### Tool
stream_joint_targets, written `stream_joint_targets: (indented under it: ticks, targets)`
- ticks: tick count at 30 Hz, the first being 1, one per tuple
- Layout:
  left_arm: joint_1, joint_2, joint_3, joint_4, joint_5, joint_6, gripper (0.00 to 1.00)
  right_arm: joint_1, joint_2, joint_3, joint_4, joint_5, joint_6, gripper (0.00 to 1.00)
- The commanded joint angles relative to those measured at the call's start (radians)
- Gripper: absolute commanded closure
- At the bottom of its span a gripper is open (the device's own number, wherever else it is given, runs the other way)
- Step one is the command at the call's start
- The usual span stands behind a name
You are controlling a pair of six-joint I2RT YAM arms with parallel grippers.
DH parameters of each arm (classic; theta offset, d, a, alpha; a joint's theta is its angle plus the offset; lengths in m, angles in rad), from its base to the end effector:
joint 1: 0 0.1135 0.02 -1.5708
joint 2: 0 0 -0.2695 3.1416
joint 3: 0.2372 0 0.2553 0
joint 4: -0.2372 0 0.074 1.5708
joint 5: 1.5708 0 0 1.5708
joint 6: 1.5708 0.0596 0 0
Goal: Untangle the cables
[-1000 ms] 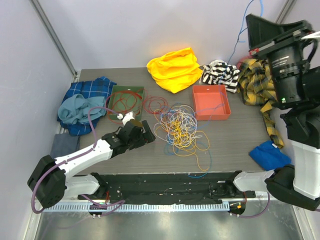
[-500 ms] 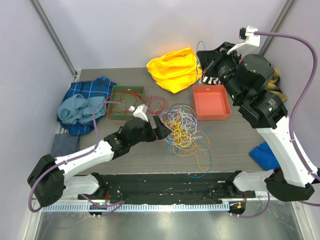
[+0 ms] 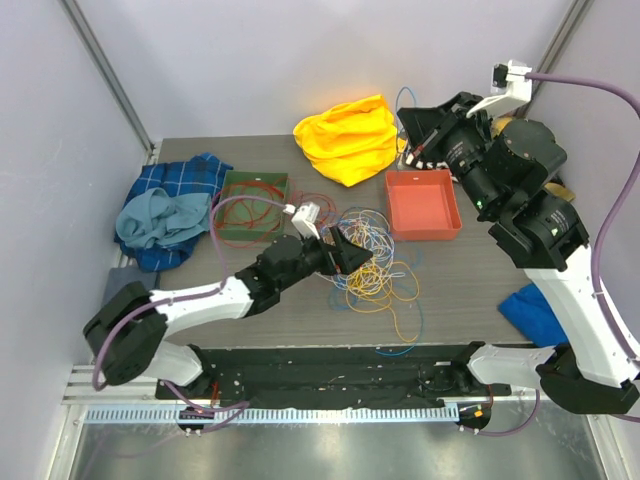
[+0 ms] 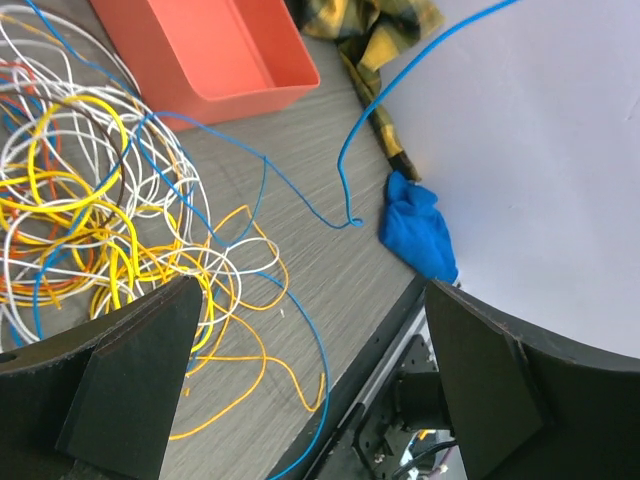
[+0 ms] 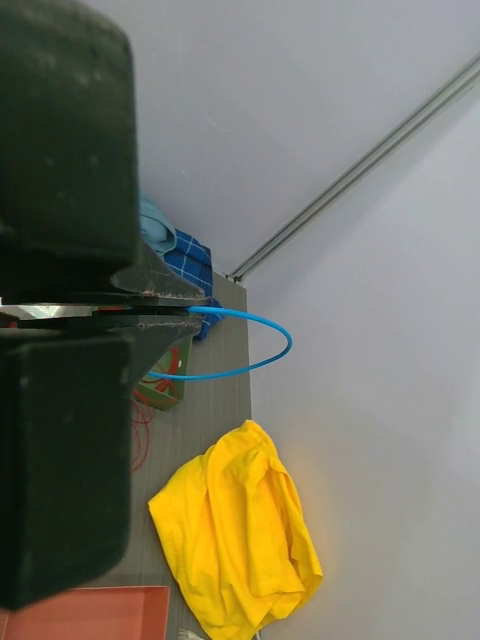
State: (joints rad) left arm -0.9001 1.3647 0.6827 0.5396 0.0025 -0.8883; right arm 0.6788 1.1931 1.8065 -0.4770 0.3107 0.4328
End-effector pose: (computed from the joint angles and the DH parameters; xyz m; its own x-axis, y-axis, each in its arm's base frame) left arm 0.2035 -0.2567 0.2485 -0.6647 -0.4107 -0.6241 0.4266 0.4771 -0.7684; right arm 0.1815 0.1230 0.5737 -0.0558 0.4681 -0.8819 -0.3731 0.8096 0.4533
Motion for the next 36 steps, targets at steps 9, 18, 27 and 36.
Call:
stream_joint_targets:
  ticks: [9,18,27,36]
  targets:
    - [-0.076,0.288,0.141,0.289,0.005,0.019,0.0,0.004,-0.021,-0.019,0.041,-0.05,0.021,0.99]
    - [-0.048,0.531,0.256,0.518,0.042,-0.149,0.08,0.005,-0.027,-0.012,0.012,-0.047,0.001,0.99]
    - [0.075,0.424,0.213,0.423,0.143,-0.25,1.0,0.004,-0.093,-0.056,-0.031,0.039,-0.046,0.99]
    - [0.133,0.088,0.619,-0.435,0.099,0.095,1.0,0.004,-0.236,-0.288,-0.008,0.09,-0.019,0.99]
